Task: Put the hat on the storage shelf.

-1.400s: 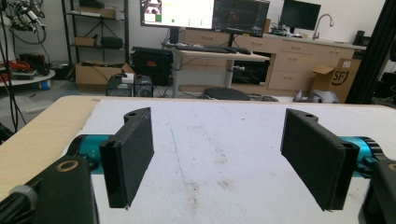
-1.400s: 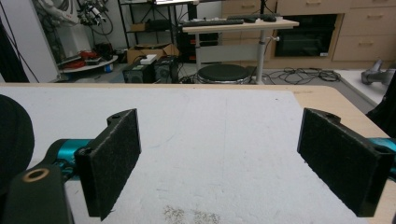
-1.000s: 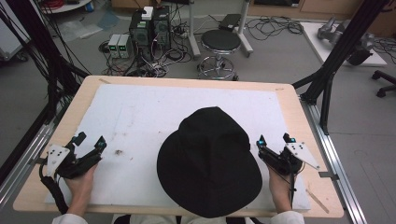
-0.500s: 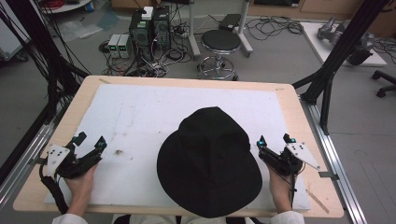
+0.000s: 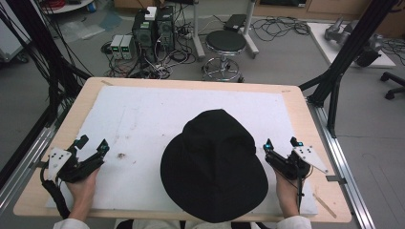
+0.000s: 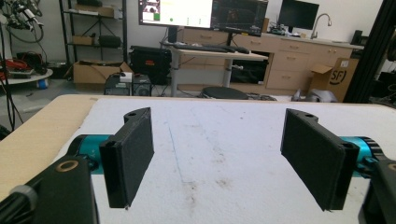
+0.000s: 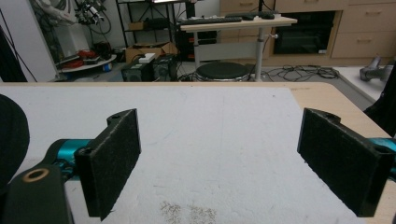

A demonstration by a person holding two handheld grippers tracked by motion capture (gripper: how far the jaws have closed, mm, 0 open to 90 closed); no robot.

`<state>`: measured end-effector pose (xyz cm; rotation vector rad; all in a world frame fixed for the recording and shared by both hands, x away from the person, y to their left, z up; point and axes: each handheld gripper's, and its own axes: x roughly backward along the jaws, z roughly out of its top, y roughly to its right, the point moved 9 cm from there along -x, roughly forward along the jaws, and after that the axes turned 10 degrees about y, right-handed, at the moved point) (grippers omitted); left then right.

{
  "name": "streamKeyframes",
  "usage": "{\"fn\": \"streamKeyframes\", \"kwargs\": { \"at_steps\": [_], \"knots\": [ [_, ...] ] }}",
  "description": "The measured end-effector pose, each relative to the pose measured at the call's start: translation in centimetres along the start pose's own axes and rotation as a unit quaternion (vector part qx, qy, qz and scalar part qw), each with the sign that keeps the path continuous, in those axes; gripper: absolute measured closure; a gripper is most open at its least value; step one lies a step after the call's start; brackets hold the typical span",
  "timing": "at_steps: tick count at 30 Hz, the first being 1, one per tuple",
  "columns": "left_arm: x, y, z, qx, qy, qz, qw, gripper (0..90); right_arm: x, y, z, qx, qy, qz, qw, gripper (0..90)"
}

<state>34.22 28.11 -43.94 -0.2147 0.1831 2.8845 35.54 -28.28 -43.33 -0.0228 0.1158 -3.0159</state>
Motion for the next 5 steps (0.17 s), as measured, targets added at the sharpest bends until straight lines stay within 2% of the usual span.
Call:
{"fn": "streamKeyframes", "kwargs": {
  "at_steps": [5],
  "knots": [
    [-0.06,-0.01,-0.07,0.002,-0.001,-0.001,1.0,25.7,-0.05,0.01,-0.04,0.0,-0.001,0.0,1.0,12.5]
  ]
}}
